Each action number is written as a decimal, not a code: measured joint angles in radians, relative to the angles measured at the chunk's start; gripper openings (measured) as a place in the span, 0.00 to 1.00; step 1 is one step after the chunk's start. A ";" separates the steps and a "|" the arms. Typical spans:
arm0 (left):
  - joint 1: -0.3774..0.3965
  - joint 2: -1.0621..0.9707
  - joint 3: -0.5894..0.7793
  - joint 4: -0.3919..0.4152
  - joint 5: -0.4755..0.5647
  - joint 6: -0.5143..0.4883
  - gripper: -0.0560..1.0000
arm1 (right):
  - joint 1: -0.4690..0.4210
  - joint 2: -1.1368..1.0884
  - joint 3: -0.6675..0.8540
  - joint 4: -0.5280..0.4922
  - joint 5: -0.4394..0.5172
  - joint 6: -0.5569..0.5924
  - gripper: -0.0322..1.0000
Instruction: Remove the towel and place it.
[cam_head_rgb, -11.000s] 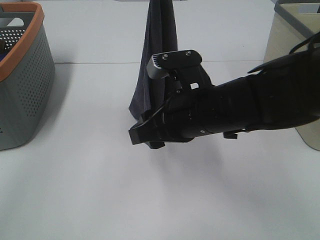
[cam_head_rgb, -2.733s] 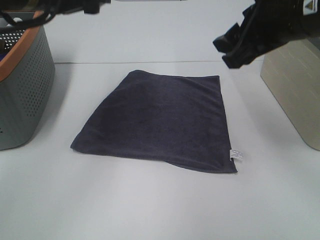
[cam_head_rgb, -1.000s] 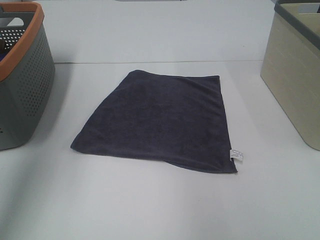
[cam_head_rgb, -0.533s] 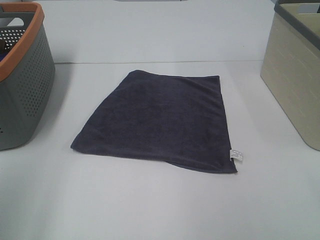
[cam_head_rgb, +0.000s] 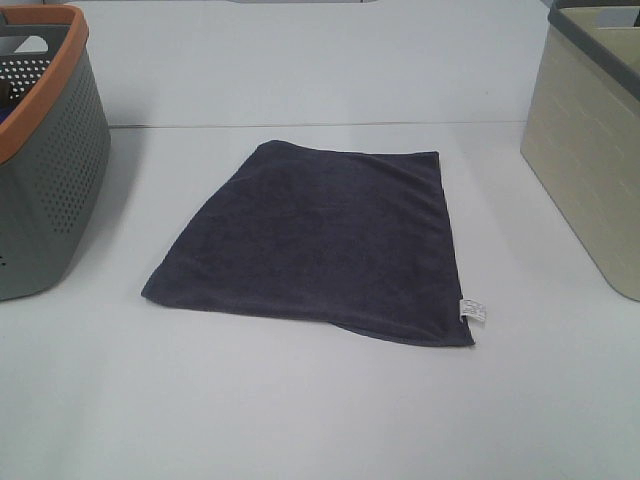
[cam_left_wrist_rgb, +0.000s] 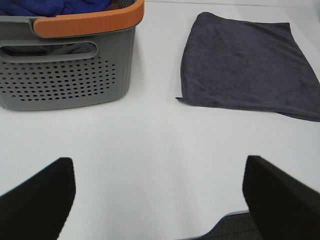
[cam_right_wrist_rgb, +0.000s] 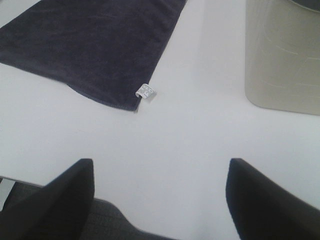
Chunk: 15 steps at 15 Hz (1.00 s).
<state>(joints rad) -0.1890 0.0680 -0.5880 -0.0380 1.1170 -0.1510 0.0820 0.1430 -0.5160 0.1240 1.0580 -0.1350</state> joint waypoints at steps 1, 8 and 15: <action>0.000 -0.018 0.000 0.009 0.002 0.000 0.86 | 0.000 -0.022 0.006 0.000 0.000 0.000 0.74; 0.000 -0.073 0.054 0.066 -0.005 0.017 0.85 | 0.000 -0.102 0.010 0.000 0.003 0.001 0.74; 0.000 -0.073 0.086 0.058 -0.079 0.089 0.85 | 0.000 -0.102 0.010 0.000 0.003 0.001 0.74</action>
<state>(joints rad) -0.1890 -0.0050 -0.5020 0.0200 1.0380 -0.0620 0.0820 0.0410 -0.5060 0.1240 1.0610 -0.1340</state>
